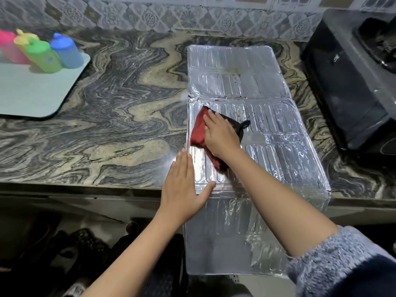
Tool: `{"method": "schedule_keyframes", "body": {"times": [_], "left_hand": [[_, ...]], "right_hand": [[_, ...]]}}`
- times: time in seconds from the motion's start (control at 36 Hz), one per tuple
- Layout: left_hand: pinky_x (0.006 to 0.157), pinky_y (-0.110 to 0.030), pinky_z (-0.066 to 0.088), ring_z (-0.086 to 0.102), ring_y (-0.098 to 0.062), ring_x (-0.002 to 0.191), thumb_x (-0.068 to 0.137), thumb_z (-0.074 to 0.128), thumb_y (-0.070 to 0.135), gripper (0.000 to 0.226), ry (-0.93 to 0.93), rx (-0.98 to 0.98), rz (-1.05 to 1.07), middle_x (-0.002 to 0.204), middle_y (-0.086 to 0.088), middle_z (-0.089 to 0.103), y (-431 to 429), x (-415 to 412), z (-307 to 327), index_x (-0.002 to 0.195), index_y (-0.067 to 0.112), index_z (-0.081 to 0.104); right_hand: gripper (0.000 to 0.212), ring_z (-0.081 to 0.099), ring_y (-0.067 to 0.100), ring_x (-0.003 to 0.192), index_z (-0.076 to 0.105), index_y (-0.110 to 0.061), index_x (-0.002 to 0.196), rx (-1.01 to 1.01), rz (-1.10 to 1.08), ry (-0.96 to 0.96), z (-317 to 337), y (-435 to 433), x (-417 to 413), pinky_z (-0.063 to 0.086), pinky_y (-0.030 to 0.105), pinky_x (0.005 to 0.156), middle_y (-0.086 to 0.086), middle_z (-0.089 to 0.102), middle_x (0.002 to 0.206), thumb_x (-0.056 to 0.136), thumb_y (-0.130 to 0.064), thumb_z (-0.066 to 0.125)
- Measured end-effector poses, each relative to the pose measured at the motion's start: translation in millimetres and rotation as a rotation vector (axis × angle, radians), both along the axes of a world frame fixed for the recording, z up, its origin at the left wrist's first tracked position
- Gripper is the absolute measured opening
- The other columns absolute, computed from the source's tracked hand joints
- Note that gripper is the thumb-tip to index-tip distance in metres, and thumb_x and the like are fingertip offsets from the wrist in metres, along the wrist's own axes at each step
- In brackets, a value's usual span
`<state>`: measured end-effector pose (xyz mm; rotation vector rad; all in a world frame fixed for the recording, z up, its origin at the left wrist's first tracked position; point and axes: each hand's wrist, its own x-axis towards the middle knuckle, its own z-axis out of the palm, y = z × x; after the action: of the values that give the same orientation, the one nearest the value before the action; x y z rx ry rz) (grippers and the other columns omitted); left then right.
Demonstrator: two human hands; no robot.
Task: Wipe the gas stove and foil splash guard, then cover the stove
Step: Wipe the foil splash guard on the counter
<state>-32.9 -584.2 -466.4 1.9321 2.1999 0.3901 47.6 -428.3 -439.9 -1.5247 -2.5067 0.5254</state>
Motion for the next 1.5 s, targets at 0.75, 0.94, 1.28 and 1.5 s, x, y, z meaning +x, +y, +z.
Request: {"method": "schedule_keyframes", "body": {"times": [0.75, 0.94, 1.28, 1.5], "left_hand": [[0.118, -0.035, -0.001, -0.007, -0.018, 0.146, 0.085, 0.011, 0.068, 0.086, 0.016, -0.08, 0.028, 0.158, -0.007, -0.005, 99.6, -9.5, 11.3, 0.149, 0.011, -0.003], [0.118, -0.033, -0.006, -0.012, -0.014, 0.144, 0.087, 0.008, 0.066, 0.083, 0.051, -0.071, 0.026, 0.157, -0.004, -0.011, 100.2, -8.3, 2.9, 0.148, 0.013, -0.008], [0.117, -0.031, -0.008, -0.016, -0.011, 0.143, 0.088, 0.01, 0.066, 0.082, 0.057, -0.051, 0.028, 0.153, 0.001, -0.019, 101.2, -10.0, -1.4, 0.148, 0.014, -0.012], [0.116, -0.031, -0.009, -0.018, -0.014, 0.143, 0.086, 0.008, 0.067, 0.084, 0.052, -0.06, 0.021, 0.155, -0.002, -0.017, 101.5, -10.7, -0.6, 0.148, 0.013, -0.009]], "right_hand": [[0.048, 0.011, 0.016, 0.145, 0.023, -0.013, 0.147, 0.04, -0.3, 0.018, -10.3, 21.2, 119.8, 0.008, 0.032, 0.117, 0.0, 0.015, 0.158, 0.1, -0.025, 0.024], [0.048, 0.013, 0.021, 0.145, 0.025, -0.01, 0.146, 0.064, -0.479, -0.006, -13.6, 42.3, 151.5, 0.013, 0.037, 0.119, 0.003, 0.016, 0.157, 0.099, -0.022, 0.024], [0.052, 0.01, 0.021, 0.146, 0.026, -0.017, 0.146, 0.032, -0.362, -0.061, -9.0, 101.4, 142.0, 0.01, 0.042, 0.119, 0.0, 0.015, 0.158, 0.098, -0.038, 0.03], [0.053, 0.013, 0.022, 0.145, 0.029, -0.018, 0.145, 0.067, -0.167, -0.062, -9.8, 96.2, 99.6, 0.009, 0.037, 0.118, 0.0, 0.018, 0.157, 0.097, -0.038, 0.035]]}}
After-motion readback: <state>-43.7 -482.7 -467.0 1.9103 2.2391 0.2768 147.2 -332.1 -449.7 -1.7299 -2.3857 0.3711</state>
